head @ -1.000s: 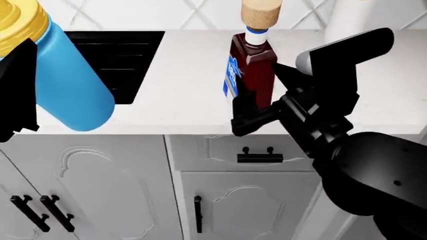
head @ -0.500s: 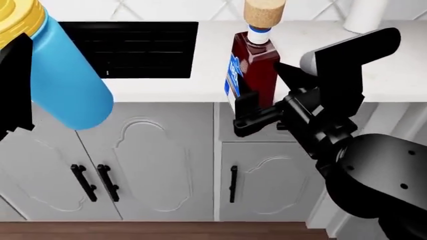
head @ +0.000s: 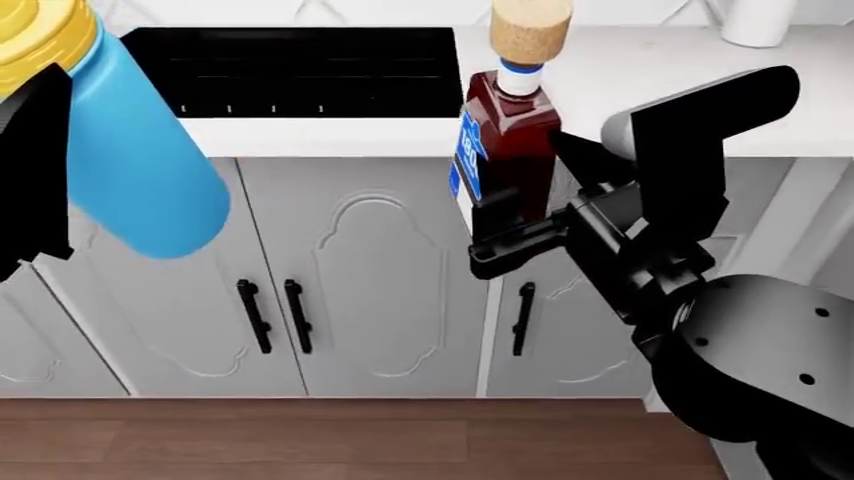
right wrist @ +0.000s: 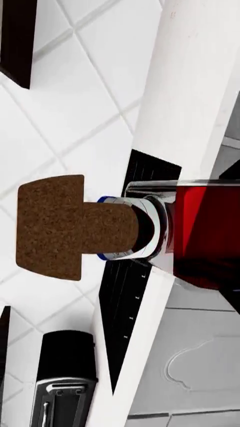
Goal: Move the drinks to the dining counter.
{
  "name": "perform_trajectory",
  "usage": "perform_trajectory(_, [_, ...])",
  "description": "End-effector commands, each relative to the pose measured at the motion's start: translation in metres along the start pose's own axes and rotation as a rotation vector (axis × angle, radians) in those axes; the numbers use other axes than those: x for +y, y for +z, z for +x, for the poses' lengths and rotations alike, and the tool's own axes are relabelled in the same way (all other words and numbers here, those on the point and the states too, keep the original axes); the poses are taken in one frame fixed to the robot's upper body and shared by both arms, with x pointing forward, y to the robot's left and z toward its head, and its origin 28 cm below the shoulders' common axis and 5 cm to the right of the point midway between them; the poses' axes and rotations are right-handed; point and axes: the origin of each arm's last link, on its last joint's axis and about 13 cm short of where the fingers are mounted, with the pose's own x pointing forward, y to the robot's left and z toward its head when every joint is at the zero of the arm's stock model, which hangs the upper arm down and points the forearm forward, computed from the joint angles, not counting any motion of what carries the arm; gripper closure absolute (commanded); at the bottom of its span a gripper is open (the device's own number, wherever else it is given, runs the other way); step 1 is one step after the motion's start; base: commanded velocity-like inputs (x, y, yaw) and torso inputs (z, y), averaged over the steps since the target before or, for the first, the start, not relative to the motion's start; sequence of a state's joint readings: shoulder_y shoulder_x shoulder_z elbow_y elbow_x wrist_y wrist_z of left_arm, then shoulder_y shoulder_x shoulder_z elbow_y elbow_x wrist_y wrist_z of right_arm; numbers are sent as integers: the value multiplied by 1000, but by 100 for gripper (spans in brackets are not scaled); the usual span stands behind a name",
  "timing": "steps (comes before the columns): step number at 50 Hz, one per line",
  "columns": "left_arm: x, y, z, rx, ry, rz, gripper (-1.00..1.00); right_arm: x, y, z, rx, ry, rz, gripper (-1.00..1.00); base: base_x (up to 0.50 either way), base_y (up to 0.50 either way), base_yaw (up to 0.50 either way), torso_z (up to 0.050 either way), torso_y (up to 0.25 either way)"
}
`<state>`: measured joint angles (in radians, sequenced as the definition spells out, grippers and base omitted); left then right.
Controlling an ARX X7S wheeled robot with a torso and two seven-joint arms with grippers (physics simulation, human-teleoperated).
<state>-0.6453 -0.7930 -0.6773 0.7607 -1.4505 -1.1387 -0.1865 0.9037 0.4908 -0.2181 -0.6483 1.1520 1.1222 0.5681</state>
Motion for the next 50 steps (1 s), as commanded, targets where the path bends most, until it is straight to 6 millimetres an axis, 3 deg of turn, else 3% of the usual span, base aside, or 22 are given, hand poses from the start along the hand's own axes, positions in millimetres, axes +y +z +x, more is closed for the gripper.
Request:
perform_trajectory(1, [1, 5, -2, -23, 22, -11, 100, -7, 5, 1, -37, -53, -16, 100, -410, 434, 0, 0, 0])
perform_trajectory(17, [1, 3, -2, -27, 22, -13, 100, -7, 6, 5, -24, -94, -54, 100, -412, 423, 0, 1, 1])
perform_trajectory(20, [1, 0, -4, -23, 22, -16, 100, -6, 4, 4, -16, 8, 42, 100, -379, 312, 0, 0, 0])
perform_trajectory(23, [2, 3, -6, -25, 31, -17, 100, -7, 4, 5, -26, -8, 53, 100, -209, 500, 0, 0, 0])
perform_trajectory(33, [1, 2, -6, -20, 34, -10, 100, -8, 2, 4, -58, -72, 14, 100, -32, 0, 234, 1, 1])
perform_trajectory(50, [0, 6, -4, -14, 26, -3, 100, -9, -1, 2, -62, -110, -60, 100, 0, 0, 500, 1, 2])
